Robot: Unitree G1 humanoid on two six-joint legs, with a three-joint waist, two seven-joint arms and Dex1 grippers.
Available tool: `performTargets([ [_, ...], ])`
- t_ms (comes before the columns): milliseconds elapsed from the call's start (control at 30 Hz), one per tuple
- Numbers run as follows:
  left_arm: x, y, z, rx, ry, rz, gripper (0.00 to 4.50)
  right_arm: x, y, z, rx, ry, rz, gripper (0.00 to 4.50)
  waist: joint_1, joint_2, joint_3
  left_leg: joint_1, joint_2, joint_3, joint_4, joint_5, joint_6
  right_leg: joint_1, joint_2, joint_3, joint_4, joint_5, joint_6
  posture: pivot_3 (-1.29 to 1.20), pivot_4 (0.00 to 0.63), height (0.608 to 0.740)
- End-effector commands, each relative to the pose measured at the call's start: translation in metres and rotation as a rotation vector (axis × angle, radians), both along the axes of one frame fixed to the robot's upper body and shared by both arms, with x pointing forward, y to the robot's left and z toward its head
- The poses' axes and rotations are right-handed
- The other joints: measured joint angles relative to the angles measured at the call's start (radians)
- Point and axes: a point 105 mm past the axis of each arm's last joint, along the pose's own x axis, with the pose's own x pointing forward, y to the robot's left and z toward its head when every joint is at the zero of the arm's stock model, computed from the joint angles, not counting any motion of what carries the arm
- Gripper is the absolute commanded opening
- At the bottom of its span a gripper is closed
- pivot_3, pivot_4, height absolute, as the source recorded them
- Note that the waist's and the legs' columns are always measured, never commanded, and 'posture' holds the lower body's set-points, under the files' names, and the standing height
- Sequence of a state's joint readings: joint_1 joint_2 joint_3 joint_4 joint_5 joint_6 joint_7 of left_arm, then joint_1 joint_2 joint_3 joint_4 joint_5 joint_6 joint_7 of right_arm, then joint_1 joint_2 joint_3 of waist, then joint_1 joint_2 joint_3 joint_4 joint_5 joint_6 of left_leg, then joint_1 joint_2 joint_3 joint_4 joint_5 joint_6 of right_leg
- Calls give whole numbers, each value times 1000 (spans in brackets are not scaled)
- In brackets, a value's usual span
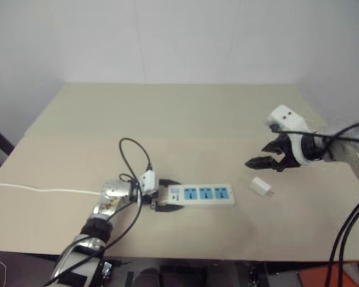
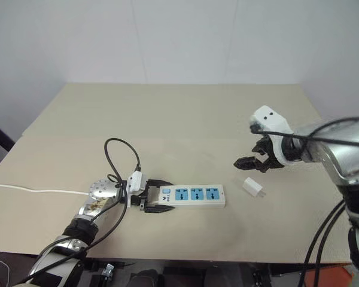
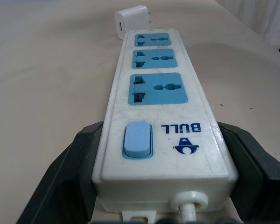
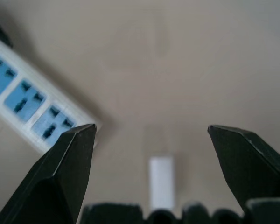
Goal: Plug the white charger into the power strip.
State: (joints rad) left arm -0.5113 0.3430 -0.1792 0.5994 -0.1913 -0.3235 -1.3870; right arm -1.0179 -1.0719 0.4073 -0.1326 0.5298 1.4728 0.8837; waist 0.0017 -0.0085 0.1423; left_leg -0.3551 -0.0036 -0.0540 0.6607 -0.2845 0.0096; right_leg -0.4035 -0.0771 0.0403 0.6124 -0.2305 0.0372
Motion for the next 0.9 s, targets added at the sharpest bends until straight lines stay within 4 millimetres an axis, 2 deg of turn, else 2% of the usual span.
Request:
performTargets([
  [33,-7,-5,-8,25,32,-38,3302,1,-2,-14,-102,161,-31,4500,-1,0,0,0,0,0,0,0,0,0,0,0,0,0,0,0,150,740],
  [333,-12,-5,-6,33,48,-68,3302,11,-10,-59,-280,264,12,4500,-1,1,0,-4,0,0,0,0,0,-4,0,-1,0,0,0,0,150,740],
  [667,-13,-3,-7,40,51,-57,3302,21,-13,-81,-292,278,26,4500,-5,1,-1,-5,0,0,0,0,0,-4,0,-1,0,0,0,0,150,740],
  [800,-12,-3,-7,42,50,-49,3302,19,-11,-86,-295,286,40,3596,-6,1,-1,-5,0,0,1,0,0,-4,0,-2,0,0,0,0,150,740],
  [900,-12,-2,-7,45,50,-44,3302,20,-10,-85,-296,278,40,2514,-7,1,-1,-5,0,0,1,0,0,-4,0,-2,0,0,0,0,150,740],
])
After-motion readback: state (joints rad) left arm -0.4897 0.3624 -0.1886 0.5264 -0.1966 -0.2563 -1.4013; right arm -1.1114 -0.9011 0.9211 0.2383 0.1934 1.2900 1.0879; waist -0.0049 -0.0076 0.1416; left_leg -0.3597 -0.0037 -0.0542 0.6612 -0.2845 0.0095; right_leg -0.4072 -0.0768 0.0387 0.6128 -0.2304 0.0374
